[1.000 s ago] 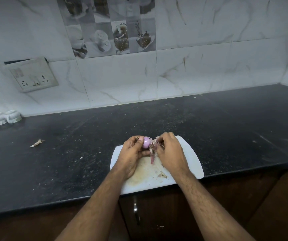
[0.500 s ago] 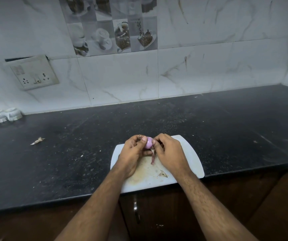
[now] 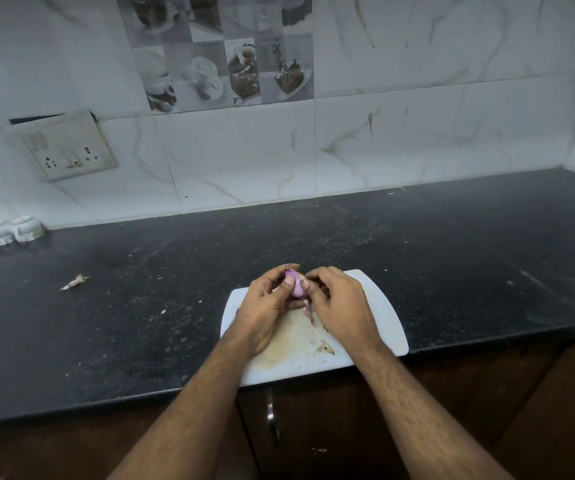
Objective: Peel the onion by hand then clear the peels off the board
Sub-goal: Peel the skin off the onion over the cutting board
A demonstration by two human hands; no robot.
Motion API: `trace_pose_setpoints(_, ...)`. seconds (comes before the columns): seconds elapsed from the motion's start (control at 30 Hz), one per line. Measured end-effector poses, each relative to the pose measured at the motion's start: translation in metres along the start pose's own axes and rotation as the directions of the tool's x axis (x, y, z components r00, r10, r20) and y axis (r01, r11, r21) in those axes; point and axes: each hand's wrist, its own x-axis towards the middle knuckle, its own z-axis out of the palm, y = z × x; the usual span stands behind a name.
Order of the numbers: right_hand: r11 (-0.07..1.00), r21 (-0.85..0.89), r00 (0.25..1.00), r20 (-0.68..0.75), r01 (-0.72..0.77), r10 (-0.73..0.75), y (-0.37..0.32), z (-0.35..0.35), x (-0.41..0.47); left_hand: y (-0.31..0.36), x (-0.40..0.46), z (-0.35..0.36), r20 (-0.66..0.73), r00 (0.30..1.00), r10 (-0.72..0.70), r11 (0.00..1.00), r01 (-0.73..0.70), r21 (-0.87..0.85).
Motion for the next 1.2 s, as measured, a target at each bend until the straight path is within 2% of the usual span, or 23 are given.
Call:
trace_pose_setpoints(0.2, 1.000, -0.016, 1.000, -0.017, 0.014, -0.014, 0.003, 0.001, 0.000, 0.000, -0.003, 0.001, -0.041, 0.998, 0.037, 0.999, -0.037, 0.012)
trace_pose_setpoints(0.4, 1.000, -0.015, 1.000, -0.018, -0.005, 0.005, 0.002, 0.000, 0.000, 0.002, -0.005, 0.003, -0.023, 0.999, 0.044, 0.999, -0.044, 0.000)
trace_pose_setpoints(0.57, 0.993, -0.104, 0.998, -0.030, -0.054, 0.052, -0.001, 0.000, -0.001, 0.002, -0.006, 0.003, -0.015, 0.999, 0.041, 0.999, -0.040, 0.007)
trace_pose_setpoints(0.83, 0.977, -0.146, 0.987, -0.076, -0.152, 0.143, 0.003, 0.003, 0.002, -0.003, 0.005, -0.001, -0.072, 0.997, -0.042, 0.999, 0.043, 0.011)
trace_pose_setpoints(1.0, 0.979, -0.160, 0.991, -0.056, -0.129, 0.121, 0.001, 0.005, 0.000, 0.001, 0.005, 0.000, -0.081, 0.992, -0.092, 0.995, 0.089, -0.037)
trace_pose_setpoints(1.13, 0.994, -0.075, 0.993, -0.096, -0.079, 0.072, 0.000, 0.004, -0.001, 0.004, 0.003, 0.002, -0.082, 0.992, -0.097, 0.993, 0.092, -0.069)
trace_pose_setpoints(1.2, 0.997, -0.070, 0.998, -0.057, -0.029, 0.025, -0.002, 0.002, -0.003, 0.006, 0.002, 0.004, -0.059, 0.995, -0.080, 0.993, 0.074, -0.088)
